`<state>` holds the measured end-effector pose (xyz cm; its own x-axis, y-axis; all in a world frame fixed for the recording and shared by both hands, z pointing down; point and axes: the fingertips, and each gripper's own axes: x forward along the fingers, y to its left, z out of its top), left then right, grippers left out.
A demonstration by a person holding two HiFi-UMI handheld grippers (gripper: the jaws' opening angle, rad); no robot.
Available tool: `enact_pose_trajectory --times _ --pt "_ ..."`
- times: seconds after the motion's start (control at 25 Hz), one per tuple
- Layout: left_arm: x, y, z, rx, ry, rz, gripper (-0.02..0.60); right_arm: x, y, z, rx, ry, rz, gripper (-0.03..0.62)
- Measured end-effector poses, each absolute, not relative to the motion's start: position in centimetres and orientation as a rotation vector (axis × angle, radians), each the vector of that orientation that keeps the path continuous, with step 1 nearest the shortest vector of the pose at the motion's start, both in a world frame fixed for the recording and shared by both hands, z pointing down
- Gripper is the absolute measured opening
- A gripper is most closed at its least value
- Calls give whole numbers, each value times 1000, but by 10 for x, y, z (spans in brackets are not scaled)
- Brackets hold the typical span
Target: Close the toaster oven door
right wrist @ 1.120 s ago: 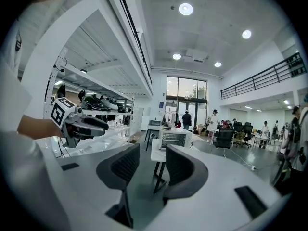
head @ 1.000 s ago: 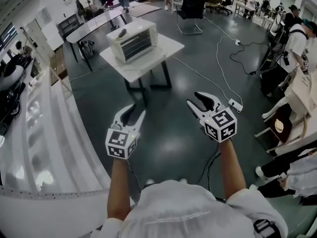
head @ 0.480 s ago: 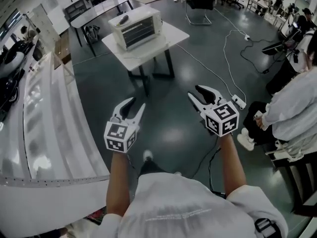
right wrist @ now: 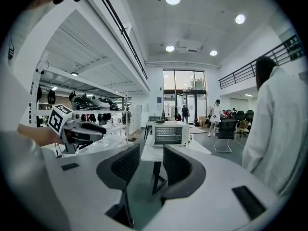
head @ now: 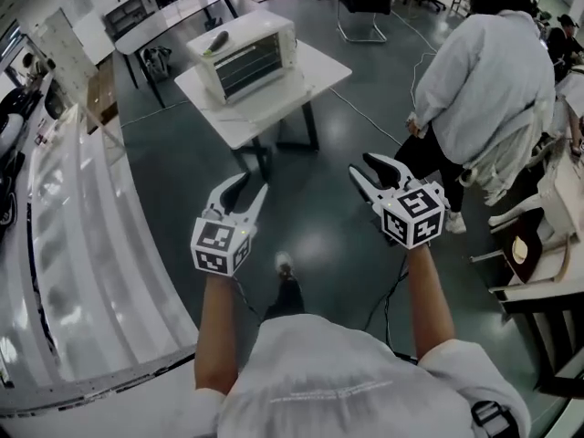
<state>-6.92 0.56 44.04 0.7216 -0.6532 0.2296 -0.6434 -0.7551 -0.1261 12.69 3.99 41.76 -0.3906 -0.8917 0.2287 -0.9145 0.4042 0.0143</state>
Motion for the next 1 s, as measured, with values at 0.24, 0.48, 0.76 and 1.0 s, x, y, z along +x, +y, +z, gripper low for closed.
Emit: enact_pose_trajectory --times 0.24,0.48,0.76,1.0 --pt "-70 -108 423 -2879 1051 -366 156 119 -71 405 1581 -2434 143 164" --pt "-77 -198 423 -2894 1084 -312 156 121 -169 406 1637 -2411 175 164" --pt "-73 -272 440 -2915 1119 -355 147 129 -249 438 1590 -2335 199 164" --pt "-57 -323 482 -2963 1226 -419 144 155 -310 480 1519 -2314 284 164"
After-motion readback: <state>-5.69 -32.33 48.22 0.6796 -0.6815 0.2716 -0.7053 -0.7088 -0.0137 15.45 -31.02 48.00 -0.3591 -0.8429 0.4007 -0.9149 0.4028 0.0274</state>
